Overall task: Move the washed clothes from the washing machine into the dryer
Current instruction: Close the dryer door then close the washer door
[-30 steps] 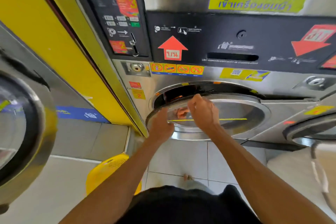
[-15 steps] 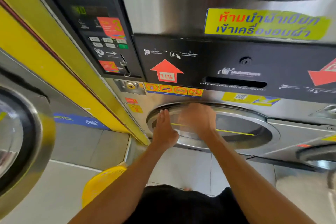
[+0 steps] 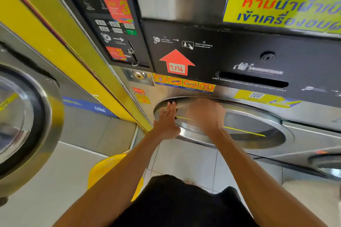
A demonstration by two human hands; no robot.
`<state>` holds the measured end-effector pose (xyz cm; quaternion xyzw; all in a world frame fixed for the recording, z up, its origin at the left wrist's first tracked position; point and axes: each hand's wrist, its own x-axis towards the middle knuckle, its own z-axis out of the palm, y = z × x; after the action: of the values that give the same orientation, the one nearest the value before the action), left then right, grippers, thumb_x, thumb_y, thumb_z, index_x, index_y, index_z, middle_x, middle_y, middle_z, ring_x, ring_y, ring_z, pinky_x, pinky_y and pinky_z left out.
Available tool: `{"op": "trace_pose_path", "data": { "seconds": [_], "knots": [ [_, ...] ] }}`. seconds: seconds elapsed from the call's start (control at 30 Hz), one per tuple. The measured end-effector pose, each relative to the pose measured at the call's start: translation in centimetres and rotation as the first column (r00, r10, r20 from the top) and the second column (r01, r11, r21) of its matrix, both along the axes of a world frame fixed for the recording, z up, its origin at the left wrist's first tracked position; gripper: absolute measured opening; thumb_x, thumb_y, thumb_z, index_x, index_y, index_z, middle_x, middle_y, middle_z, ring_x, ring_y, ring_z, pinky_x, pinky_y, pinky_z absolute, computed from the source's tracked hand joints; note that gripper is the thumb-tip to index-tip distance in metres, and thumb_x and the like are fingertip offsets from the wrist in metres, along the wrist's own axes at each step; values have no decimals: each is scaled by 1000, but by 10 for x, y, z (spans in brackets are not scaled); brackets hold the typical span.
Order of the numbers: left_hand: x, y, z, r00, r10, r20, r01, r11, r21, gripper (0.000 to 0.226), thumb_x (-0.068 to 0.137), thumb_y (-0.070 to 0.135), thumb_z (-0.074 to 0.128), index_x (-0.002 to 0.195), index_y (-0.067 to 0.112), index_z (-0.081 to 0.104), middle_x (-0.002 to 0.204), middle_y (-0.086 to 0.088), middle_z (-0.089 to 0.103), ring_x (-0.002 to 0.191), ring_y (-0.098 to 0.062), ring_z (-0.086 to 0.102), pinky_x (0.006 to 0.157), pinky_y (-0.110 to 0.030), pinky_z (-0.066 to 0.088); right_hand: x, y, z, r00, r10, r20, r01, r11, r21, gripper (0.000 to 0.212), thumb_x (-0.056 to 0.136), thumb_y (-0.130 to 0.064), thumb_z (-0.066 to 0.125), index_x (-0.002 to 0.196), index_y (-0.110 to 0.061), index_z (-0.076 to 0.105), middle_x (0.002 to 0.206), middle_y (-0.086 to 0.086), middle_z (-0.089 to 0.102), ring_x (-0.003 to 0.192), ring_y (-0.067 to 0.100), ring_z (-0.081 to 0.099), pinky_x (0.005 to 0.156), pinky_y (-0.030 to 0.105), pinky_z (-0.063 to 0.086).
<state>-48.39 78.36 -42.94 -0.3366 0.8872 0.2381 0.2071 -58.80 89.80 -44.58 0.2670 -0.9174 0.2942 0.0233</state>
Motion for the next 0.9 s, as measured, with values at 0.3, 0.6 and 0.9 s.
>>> {"op": "trace_pose_path", "data": {
  "seconds": [0.3, 0.6, 0.9],
  "knots": [
    [-5, 10, 12, 995, 57, -79, -56, 998, 16, 87, 88, 15, 54, 156, 14, -1, 165, -7, -2, 152, -29, -4, 123, -44, 11, 11, 4, 15, 994, 21, 105, -20, 1000, -11, 19, 90, -26, 57, 75, -16, 61, 77, 3, 67, 67, 24, 55, 58, 27, 33],
    [12, 22, 35, 978, 133, -158, -123, 990, 73, 78, 90, 10, 50, 156, 13, 9, 163, -9, 15, 151, -30, 11, 118, -41, 23, 15, -1, 16, 976, 33, 217, -17, 997, -75, 17, 93, -21, 55, 81, -10, 61, 85, 11, 67, 78, 31, 61, 63, 35, 45],
    [75, 2, 40, 936, 292, -199, -276, 955, 106, 66, 92, 5, 43, 153, 20, 24, 155, -11, 36, 137, -33, 41, 104, -37, 42, 38, -2, 32, 904, 93, 417, -15, 982, -187, 16, 89, -15, 57, 82, -9, 71, 87, 6, 71, 89, 24, 63, 74, 38, 53]
  ]
}}
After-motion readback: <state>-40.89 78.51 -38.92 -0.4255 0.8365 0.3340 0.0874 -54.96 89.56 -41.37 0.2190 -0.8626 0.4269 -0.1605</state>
